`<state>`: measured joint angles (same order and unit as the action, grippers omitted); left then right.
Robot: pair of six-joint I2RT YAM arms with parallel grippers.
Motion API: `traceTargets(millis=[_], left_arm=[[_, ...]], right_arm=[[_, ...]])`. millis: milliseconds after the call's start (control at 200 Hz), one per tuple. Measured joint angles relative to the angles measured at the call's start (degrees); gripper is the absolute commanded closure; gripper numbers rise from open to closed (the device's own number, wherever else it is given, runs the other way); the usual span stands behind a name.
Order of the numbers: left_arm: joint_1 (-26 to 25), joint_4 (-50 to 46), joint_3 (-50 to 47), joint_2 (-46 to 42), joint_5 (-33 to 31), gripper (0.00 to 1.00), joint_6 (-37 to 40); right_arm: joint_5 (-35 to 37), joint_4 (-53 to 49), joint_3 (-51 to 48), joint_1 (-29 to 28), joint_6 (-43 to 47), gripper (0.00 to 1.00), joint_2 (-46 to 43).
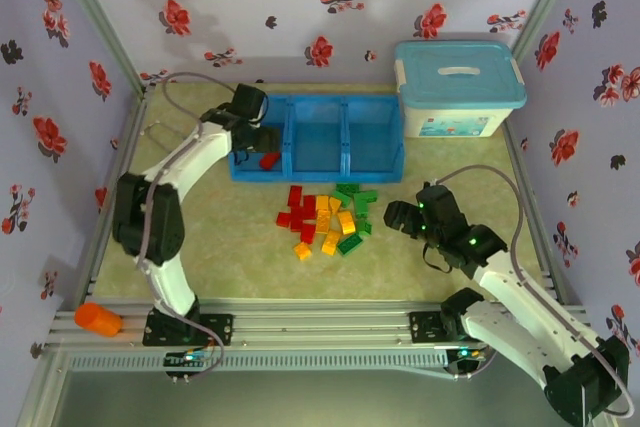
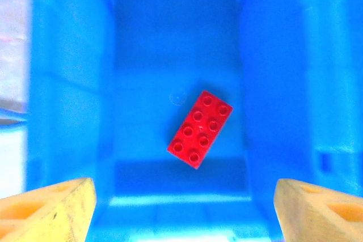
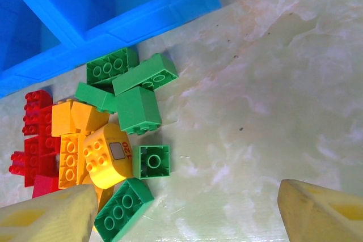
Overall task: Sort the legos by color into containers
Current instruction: Place the lego in the container, then pick up the lego from the bottom-center of the table.
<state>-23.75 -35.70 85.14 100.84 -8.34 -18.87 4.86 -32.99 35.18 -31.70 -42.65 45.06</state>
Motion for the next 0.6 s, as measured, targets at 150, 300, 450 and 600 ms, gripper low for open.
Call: traceTargets(millis=[150,300,450,600], left_arm=[[-1.8,2.6,-8.1,-14.8,0.0,0.23,-1.2],[-4.0,4.5,-18.5,-25.8,0.0,0.26,-3.7],[-5.3,4.8,-27.8,-32.9,0.0,0.29,-6.6],[-6.7,4.5,-34.3,-39.9,0.0,0.29,-9.1]], right_arm=[[0.5,-0.1,2.3,-2.8,0.1,0.19,3.6],[2.3,-1.2,5.1,-6.8,0.2,0.22,8.5],[4.4,-2.3,8.0,-11.1,0.5,0.24,14.9],[6.1,-3.2,10.8,-15.5,0.5,0.27,22.1]])
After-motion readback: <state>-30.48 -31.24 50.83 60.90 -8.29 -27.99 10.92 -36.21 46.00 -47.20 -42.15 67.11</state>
